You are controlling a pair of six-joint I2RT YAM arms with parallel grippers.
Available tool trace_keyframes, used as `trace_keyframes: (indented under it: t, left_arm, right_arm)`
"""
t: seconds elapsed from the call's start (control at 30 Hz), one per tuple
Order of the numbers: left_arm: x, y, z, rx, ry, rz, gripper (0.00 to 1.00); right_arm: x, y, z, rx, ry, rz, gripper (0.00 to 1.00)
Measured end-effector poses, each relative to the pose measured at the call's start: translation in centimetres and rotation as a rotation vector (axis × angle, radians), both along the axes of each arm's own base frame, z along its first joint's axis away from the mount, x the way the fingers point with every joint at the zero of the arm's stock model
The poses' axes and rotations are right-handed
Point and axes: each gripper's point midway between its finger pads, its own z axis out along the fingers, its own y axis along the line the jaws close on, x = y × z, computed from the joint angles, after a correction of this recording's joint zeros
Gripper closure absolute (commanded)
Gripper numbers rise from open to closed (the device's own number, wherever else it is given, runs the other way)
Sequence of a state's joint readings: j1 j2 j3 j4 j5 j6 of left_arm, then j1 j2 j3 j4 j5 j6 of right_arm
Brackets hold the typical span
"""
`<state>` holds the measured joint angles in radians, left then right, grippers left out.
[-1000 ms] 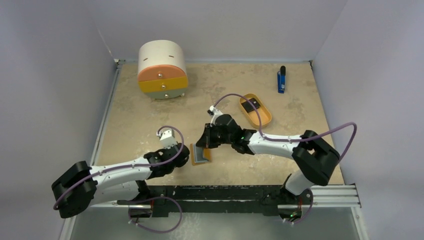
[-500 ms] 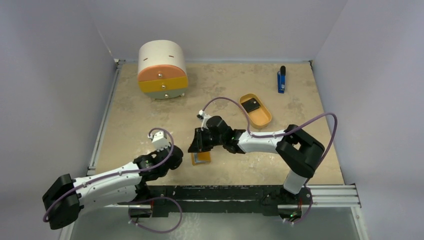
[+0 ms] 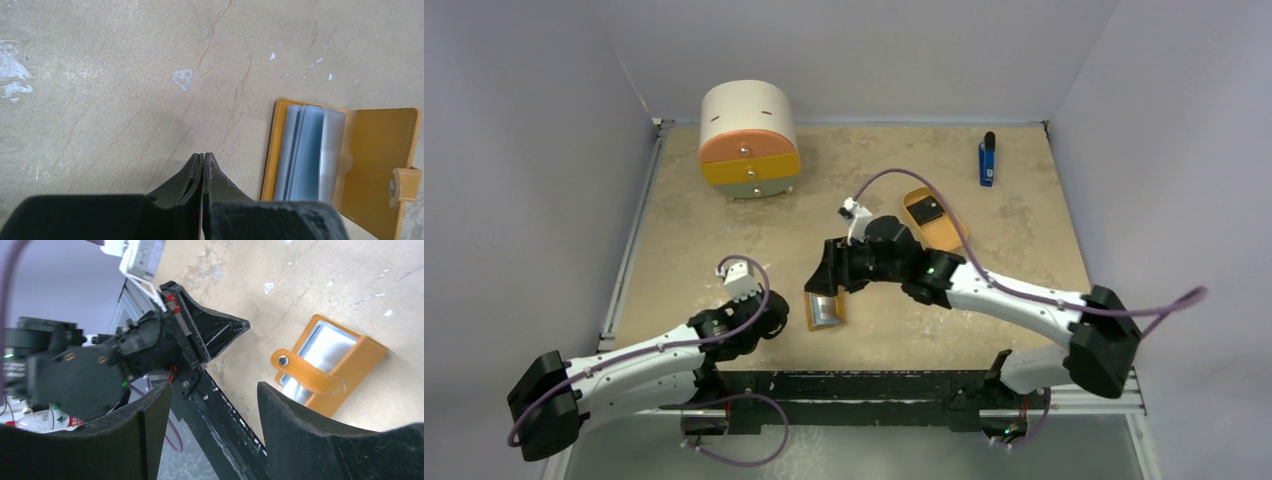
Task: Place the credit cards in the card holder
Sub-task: Close the card holder at the center of the board.
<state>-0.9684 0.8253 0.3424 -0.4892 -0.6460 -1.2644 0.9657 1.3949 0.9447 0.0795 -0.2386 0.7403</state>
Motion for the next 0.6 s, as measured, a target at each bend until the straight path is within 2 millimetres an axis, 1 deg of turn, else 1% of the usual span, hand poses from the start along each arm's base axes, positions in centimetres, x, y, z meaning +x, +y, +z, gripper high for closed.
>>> trace_keyframes:
  t: [0.1, 0.17, 0.23, 0.27, 0.33, 0.37, 0.43, 0.5, 0.53, 0.6]
  left_arm:
    - [0.0, 0.1, -0.1, 0.008, 0.000, 0.003, 1.00]
    - [0.0, 0.1, -0.2, 0.013, 0.003, 0.003, 1.00]
    - [0.0, 0.1, -0.3, 0.018, 0.007, 0.003, 1.00]
    - [0.0, 0.1, -0.4, 0.020, 0.008, 0.003, 1.00]
    - [0.1, 0.0, -0.5, 0.025, 0.012, 0.002, 1.00]
    - [0.1, 0.0, -0.6, 0.027, 0.014, 0.002, 1.00]
    - [0.2, -0.3, -0.8, 0.025, 0.021, -0.002, 1.00]
    - [0.2, -0.7, -1.0, 0.021, 0.028, -0.010, 1.00]
    - [0.2, -0.9, -1.1, 0.018, 0.031, -0.013, 1.00]
    - [0.3, -1.5, -1.3, 0.002, 0.037, -0.023, 1.00]
  right_arm:
    - [0.0, -2.2, 2.5, 0.005, -0.053, -0.053, 0.38]
    - [0.5, -4.2, 3.9, 0.008, -0.088, -0.116, 0.44]
    - [1.2, -6.4, 4.0, -0.001, -0.097, -0.186, 0.50]
    - [1.7, -7.4, 3.4, -0.015, -0.090, -0.222, 0.51]
    - [2.5, -9.1, 0.9, -0.066, -0.051, -0.280, 0.52]
    - [2.8, -9.8, -1.0, -0.106, -0.020, -0.301, 0.52]
    - [2.7, -10.5, -4.8, -0.188, 0.045, -0.306, 0.50]
    - [2.1, -10.8, -8.4, -0.271, 0.109, -0.288, 0.49]
    - [1.9, -10.7, -9.7, -0.298, 0.135, -0.276, 0.48]
    - [2.0, -10.2, -11.1, -0.315, 0.157, -0.265, 0.48]
